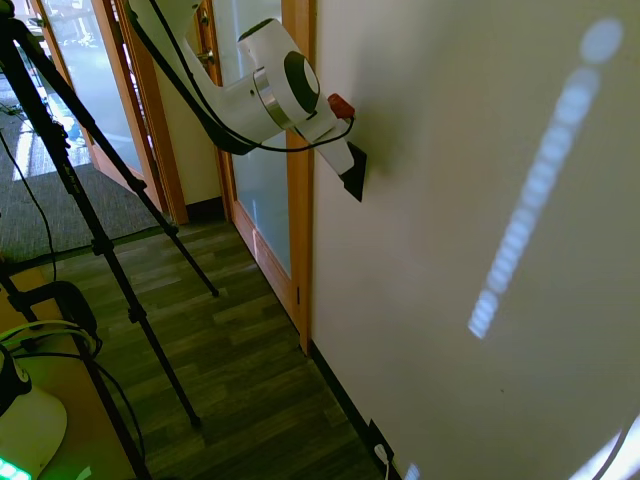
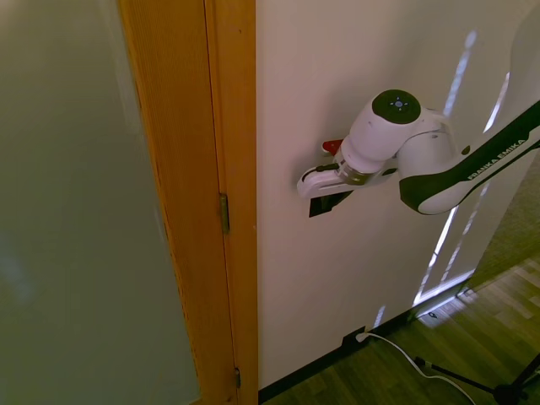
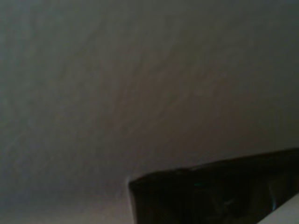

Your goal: Turn on the light

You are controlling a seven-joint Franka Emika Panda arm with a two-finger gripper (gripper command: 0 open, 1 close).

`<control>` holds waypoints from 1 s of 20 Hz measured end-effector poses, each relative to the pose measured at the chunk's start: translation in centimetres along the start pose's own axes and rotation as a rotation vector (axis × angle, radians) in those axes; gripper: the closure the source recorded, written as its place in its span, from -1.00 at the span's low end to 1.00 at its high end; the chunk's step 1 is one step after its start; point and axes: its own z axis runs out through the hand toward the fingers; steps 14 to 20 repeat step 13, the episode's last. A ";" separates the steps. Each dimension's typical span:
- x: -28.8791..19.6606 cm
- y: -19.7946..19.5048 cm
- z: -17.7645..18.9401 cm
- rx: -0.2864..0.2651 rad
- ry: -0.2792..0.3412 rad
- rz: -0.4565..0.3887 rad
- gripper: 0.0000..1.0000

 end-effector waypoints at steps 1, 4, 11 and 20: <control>0.0 -0.1 -0.1 0.005 -0.002 0.002 1.00; -0.2 -0.2 -0.2 0.018 -0.009 0.007 1.00; 0.4 0.3 -1.9 0.092 -0.001 0.026 1.00; 0.9 0.3 -3.5 0.134 0.011 0.039 -1.00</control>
